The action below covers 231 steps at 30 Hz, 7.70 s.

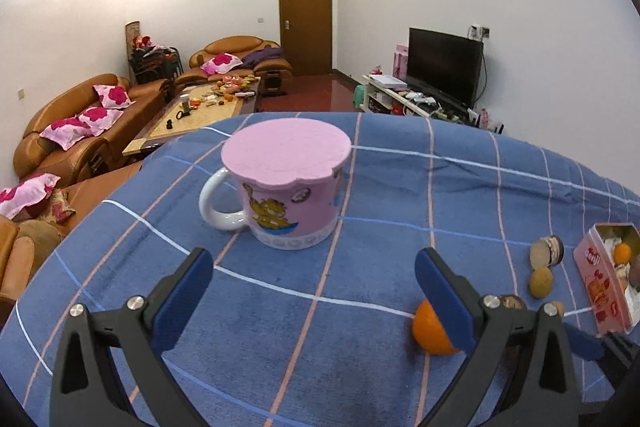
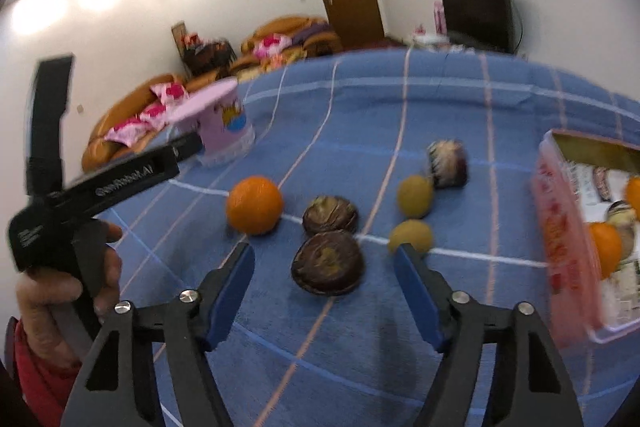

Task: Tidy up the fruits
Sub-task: 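Grasp a dark round fruit with the right tool while the left tool grasps an orange, then lift the dark fruit and orange toward the pink tin box, then lower the dark fruit with the right tool while the left tool lowers the orange into the tin, opening both, then withdraw both open tools from the tin back over the loose fruits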

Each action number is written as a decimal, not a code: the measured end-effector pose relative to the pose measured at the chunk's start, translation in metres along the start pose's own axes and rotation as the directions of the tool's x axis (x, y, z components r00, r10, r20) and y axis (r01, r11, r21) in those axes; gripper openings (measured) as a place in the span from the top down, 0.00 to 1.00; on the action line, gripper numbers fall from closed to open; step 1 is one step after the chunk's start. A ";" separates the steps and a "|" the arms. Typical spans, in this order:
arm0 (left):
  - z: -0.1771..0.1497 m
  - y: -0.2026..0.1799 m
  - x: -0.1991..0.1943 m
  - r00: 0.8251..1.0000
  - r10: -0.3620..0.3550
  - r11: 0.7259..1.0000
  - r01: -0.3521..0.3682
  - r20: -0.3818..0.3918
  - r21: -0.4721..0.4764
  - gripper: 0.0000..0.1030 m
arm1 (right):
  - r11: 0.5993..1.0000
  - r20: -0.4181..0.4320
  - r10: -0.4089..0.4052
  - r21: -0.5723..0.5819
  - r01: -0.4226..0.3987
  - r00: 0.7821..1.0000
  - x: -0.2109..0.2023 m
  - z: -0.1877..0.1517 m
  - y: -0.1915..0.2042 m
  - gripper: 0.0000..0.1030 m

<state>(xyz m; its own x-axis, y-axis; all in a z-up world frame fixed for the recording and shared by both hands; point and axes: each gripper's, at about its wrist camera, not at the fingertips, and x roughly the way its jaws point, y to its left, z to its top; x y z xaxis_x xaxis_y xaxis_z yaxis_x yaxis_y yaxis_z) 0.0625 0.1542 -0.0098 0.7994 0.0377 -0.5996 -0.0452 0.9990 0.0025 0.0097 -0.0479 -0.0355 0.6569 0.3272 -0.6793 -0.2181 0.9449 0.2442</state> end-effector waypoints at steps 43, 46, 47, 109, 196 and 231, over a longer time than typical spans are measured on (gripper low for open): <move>-0.027 -0.075 0.037 0.937 -0.220 0.946 0.273 -0.271 0.174 0.53 | 0.998 0.129 -0.058 -0.017 0.061 0.990 -0.045 -0.012 -0.023 0.60; -0.028 -0.074 0.035 0.945 -0.205 0.952 0.253 -0.256 0.172 0.53 | 0.998 0.139 -0.058 -0.012 0.060 0.989 -0.046 -0.013 -0.024 0.60; -0.027 -0.071 0.031 0.951 -0.199 0.956 0.242 -0.238 0.167 0.53 | 0.998 0.148 -0.059 -0.013 0.062 0.987 -0.047 -0.013 -0.024 0.60; -0.044 -0.339 -0.071 0.932 -0.361 0.887 0.332 0.033 0.322 0.53 | 0.893 0.353 -0.450 0.170 0.416 0.820 -0.165 -0.003 -0.244 0.60; -0.045 -0.217 -0.072 0.972 -0.200 0.963 0.172 0.125 0.207 0.00 | 0.844 0.440 -0.535 0.311 0.437 0.721 -0.168 -0.034 -0.151 0.14; -0.003 -0.056 0.006 0.996 0.084 0.993 -0.084 0.005 0.084 0.00 | 0.974 0.140 -0.204 -0.071 0.215 0.969 -0.022 0.009 -0.028 0.43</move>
<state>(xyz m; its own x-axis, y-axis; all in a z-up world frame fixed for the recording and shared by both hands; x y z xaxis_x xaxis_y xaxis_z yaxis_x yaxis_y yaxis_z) 0.0684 0.0983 -0.0157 0.7956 0.1212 -0.5935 -0.0617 0.9909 0.1196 0.0077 -0.0818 -0.0216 0.7819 0.1228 -0.6112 -0.1226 0.9916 0.0423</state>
